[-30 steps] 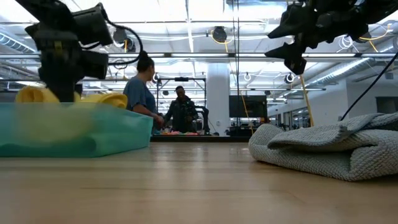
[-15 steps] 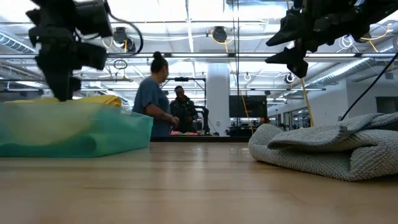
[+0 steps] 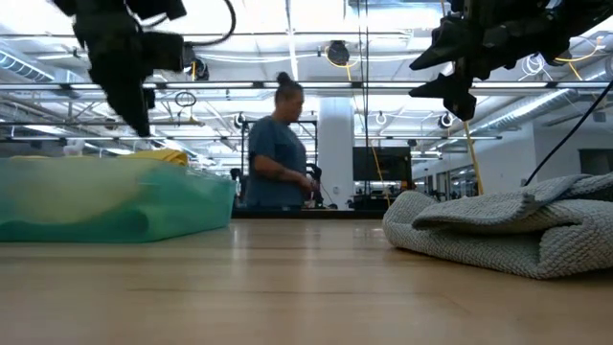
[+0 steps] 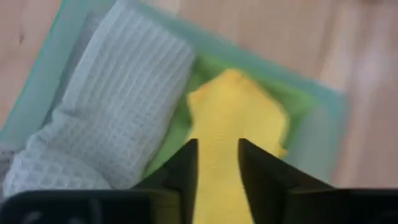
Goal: Fold microfiber towels
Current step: Put the yellow microfiber cloth into the green bin, then fold the gray microfiber cloth
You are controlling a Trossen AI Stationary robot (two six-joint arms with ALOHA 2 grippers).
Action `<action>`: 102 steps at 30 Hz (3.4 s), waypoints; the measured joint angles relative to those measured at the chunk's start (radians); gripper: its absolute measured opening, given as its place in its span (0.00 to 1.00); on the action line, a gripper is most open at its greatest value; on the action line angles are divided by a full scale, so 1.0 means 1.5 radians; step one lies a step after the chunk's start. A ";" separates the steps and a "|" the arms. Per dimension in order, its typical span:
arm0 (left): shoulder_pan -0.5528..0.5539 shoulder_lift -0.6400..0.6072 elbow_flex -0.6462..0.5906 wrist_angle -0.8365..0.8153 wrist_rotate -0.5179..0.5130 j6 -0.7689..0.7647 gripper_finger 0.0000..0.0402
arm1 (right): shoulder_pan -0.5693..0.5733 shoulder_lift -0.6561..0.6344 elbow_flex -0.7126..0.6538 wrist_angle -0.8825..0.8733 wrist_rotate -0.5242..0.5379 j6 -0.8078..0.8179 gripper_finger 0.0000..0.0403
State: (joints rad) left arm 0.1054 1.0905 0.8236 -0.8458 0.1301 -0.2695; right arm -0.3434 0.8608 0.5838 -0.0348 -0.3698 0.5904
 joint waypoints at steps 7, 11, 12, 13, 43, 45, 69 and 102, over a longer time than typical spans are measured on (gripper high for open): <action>-0.035 0.055 -0.105 0.139 -0.071 -0.044 0.03 | 0.016 0.000 0.000 0.004 0.001 0.009 0.38; -0.037 0.101 -0.167 0.281 -0.071 -0.051 0.02 | 0.017 0.000 0.000 0.005 -0.001 0.015 0.33; -0.037 0.115 -0.177 0.308 -0.072 -0.055 0.03 | 0.017 0.000 0.000 0.005 -0.001 0.015 0.32; -0.037 0.128 -0.183 0.324 -0.075 -0.061 0.04 | 0.017 0.000 0.000 0.005 -0.001 0.015 0.32; -0.081 0.155 -0.109 0.002 -0.065 -0.475 0.01 | 0.016 -0.001 0.000 0.000 0.000 -0.016 0.28; -0.077 0.165 -0.124 0.023 -0.064 -0.472 0.01 | 0.016 0.000 0.000 0.000 0.001 -0.021 0.28; -0.124 0.177 -0.024 0.102 -0.129 -0.506 0.03 | 0.016 0.000 0.000 0.000 0.004 -0.022 0.28; -0.124 0.203 0.371 -0.025 -0.108 -0.209 0.22 | 0.054 -0.001 -0.001 -0.046 0.001 0.111 0.28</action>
State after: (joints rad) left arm -0.0807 1.3944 1.3800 -0.8831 -0.0316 -0.5829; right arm -0.2618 0.8600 0.5827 -0.1038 -0.3679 0.7567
